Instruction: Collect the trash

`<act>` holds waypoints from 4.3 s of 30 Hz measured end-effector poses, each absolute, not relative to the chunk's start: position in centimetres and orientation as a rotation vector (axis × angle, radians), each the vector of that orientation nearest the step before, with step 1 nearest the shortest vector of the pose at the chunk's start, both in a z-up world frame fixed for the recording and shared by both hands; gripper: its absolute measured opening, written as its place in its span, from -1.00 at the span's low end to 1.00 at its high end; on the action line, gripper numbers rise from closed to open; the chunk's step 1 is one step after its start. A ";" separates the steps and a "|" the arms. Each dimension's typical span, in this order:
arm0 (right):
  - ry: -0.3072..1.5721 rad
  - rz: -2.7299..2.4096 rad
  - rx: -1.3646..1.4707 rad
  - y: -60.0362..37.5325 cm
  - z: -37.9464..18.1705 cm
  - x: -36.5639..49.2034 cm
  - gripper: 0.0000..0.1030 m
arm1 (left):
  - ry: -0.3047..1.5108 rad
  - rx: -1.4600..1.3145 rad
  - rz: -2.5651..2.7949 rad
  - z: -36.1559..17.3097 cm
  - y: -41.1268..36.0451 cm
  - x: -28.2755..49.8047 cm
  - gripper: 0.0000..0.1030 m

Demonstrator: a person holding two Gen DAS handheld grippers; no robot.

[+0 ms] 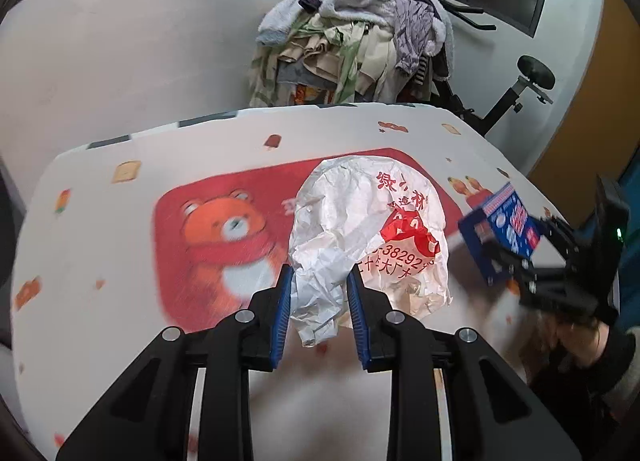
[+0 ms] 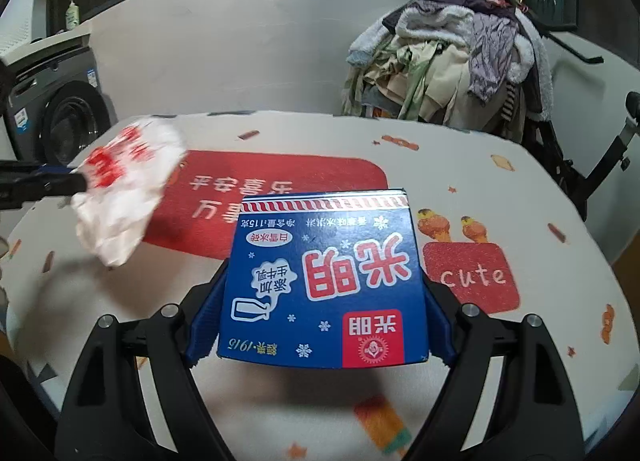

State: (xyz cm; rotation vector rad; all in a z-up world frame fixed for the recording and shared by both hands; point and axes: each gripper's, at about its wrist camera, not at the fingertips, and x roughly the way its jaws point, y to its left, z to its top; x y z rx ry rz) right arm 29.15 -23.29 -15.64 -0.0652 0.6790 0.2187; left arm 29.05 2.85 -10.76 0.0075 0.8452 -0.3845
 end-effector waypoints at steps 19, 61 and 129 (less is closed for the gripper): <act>0.658 0.310 0.010 -21.6 -11.9 15.4 0.57 | 0.874 0.039 -0.418 -10.5 3.3 9.8 -0.46; 0.842 0.438 -0.069 -18.0 -17.6 6.7 0.58 | 0.670 -0.004 -0.231 -12.0 4.5 -1.1 0.88; 0.547 0.287 -0.055 -21.4 -1.4 8.9 0.89 | 0.465 0.056 -0.055 2.0 3.2 2.1 0.88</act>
